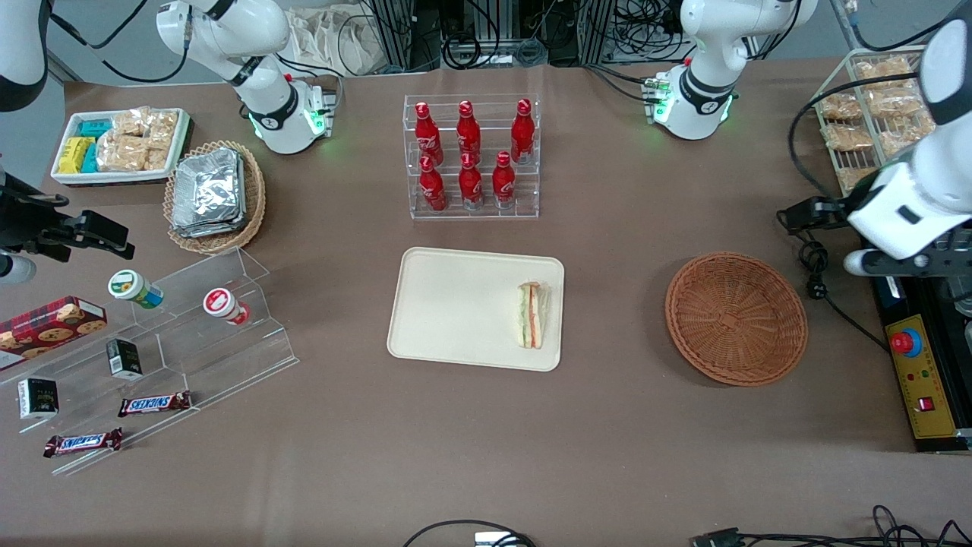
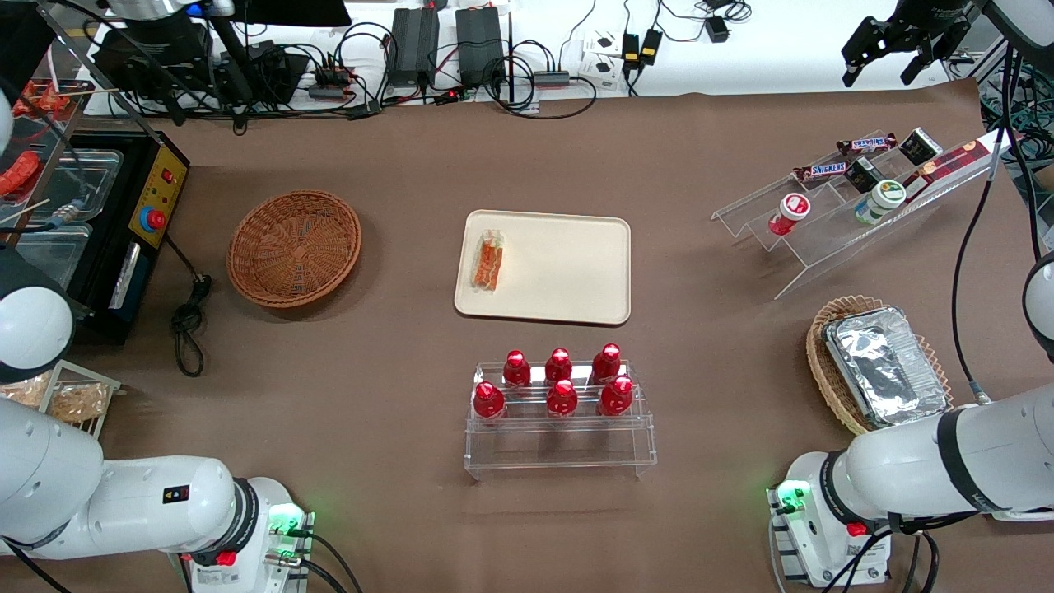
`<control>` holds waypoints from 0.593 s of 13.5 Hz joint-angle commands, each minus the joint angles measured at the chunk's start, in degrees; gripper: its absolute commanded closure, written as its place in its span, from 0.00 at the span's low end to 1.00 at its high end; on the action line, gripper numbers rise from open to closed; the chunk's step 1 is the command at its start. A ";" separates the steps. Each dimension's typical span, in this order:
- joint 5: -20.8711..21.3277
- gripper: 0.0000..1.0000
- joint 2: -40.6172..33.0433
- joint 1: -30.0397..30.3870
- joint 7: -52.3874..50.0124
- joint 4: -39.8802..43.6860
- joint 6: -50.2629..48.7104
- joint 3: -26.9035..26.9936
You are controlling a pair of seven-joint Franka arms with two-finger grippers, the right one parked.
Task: Place sandwich from basket to tray
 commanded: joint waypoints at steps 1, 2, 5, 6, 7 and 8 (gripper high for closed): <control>-0.93 0.00 -6.47 -3.38 5.22 -9.12 5.37 6.00; -0.94 0.00 -8.58 -3.04 6.72 -12.63 8.00 6.19; -1.11 0.00 -10.10 -1.81 9.46 -14.61 11.10 6.19; -1.37 0.00 -9.92 -1.72 9.81 -13.12 12.41 6.19; -1.37 0.00 -9.66 -2.07 10.33 -12.15 12.42 6.19; -1.20 0.00 -10.00 -2.50 9.47 -11.97 11.99 5.93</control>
